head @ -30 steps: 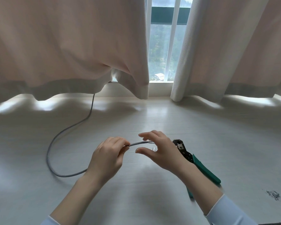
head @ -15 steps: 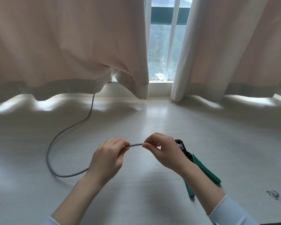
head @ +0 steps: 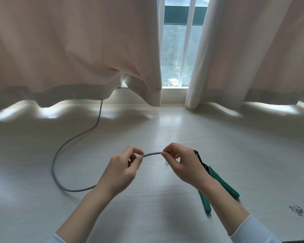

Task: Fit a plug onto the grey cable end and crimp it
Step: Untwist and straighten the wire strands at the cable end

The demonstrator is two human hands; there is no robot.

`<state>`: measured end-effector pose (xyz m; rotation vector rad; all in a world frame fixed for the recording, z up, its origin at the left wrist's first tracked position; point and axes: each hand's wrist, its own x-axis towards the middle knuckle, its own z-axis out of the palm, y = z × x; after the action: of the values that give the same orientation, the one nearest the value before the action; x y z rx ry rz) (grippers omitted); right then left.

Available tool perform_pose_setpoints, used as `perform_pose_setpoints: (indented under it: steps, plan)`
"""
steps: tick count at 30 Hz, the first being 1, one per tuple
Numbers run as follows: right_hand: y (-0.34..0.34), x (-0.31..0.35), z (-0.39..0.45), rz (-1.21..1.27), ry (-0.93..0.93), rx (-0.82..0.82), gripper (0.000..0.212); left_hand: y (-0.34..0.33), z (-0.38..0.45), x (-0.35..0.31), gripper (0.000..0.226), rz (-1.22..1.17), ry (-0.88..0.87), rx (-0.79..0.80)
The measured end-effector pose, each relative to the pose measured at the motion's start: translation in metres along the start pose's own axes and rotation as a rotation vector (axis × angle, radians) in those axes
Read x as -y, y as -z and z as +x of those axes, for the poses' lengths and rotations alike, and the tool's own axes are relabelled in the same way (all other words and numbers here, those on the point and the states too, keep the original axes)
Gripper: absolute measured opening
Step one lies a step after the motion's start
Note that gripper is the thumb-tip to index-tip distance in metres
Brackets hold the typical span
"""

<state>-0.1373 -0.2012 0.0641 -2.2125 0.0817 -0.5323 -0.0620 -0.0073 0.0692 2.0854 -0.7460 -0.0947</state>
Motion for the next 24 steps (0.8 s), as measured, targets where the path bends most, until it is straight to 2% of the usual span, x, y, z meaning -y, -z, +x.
perform_pose_setpoints:
  steps: [3,8,11,16,24]
  plan:
    - [0.000,0.002,-0.002,-0.002,0.008,-0.009,0.010,0.004,0.006,-0.006,0.009,-0.063,0.039,0.047]
    - [0.001,0.009,-0.005,0.026,0.043,-0.009,0.009,0.006,0.016,-0.015,0.023,-0.027,0.069,0.147]
    - [0.002,0.012,-0.006,0.101,-0.008,-0.026,0.009,0.006,0.018,-0.019,0.028,-0.007,0.071,0.174]
    - [0.004,0.012,-0.008,0.221,-0.123,-0.023,0.009,0.007,0.014,-0.018,0.024,-0.053,0.064,0.154]
    - [0.006,0.015,-0.009,0.325,-0.152,-0.034,0.011,0.007,0.013,-0.019,0.015,-0.094,0.000,0.138]
